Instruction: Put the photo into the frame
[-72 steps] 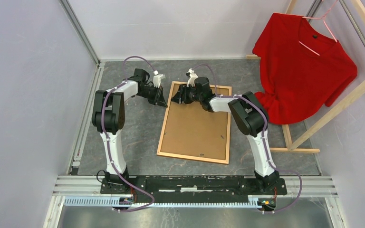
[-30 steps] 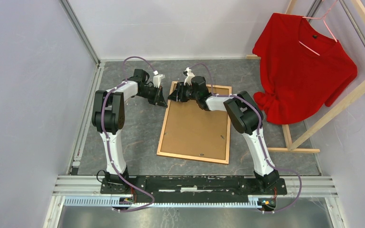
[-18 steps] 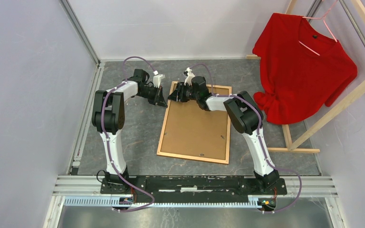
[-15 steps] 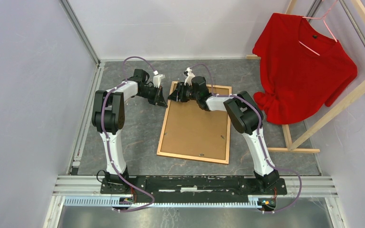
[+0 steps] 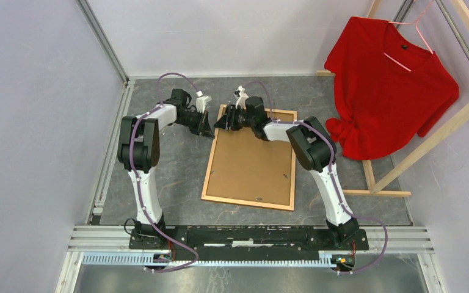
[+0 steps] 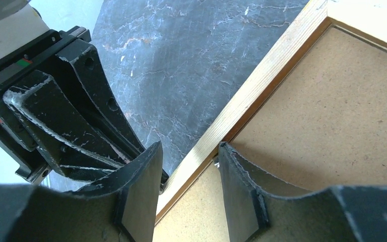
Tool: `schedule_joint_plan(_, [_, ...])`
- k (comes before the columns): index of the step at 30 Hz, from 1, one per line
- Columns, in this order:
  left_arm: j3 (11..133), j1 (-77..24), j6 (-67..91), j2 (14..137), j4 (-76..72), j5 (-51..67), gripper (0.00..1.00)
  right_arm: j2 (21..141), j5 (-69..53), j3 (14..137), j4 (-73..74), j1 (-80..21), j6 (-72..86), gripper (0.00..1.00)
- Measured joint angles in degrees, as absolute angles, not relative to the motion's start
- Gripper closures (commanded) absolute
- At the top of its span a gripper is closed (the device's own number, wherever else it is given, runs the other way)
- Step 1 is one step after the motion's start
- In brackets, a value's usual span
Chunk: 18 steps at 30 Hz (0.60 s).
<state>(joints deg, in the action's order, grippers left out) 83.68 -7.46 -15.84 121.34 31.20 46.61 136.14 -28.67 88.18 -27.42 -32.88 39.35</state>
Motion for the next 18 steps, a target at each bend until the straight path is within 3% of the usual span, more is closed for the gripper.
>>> schedule_joint_plan(5, [83.4,-7.46,-15.86,121.01,31.16,46.33,0.84,136.14,-29.67,90.32,-23.46,-32.75,38.09,0.37])
schedule_joint_plan(10, [83.37,-7.25,-16.67,120.22,32.82,44.51,0.78,132.92,-27.9,90.72,-17.89,-31.99,33.85,0.03])
schedule_joint_plan(18, [78.0,-5.85,-22.06,111.94,36.29,38.98,0.63,106.83,-16.69,73.89,-13.02,-24.27,28.18,0.02])
